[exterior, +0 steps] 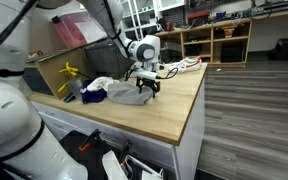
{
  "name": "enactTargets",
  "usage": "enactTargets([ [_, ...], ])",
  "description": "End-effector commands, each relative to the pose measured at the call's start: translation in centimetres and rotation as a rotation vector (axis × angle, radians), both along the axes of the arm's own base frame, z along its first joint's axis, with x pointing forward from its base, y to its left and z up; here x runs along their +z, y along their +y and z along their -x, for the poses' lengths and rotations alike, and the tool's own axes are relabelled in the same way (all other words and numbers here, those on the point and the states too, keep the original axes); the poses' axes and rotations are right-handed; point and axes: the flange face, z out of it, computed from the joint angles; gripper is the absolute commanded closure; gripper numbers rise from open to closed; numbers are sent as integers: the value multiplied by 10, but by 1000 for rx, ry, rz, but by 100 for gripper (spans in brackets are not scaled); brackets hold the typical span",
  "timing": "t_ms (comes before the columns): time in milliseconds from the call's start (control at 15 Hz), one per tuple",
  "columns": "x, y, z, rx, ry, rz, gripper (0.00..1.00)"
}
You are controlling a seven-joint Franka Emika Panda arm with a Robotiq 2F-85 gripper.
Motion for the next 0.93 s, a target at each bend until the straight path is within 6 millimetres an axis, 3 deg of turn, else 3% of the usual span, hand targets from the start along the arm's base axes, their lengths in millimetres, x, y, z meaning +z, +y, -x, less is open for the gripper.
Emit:
enactTargets([
  [0, 1, 12, -2, -15, -16, -17, 25],
  [67, 1, 15, -3, -11, -18, -21, 26],
  [667, 9, 8, 0, -31, -32, -35, 95],
  [867, 11, -7, 4, -51, -41, -7, 100],
])
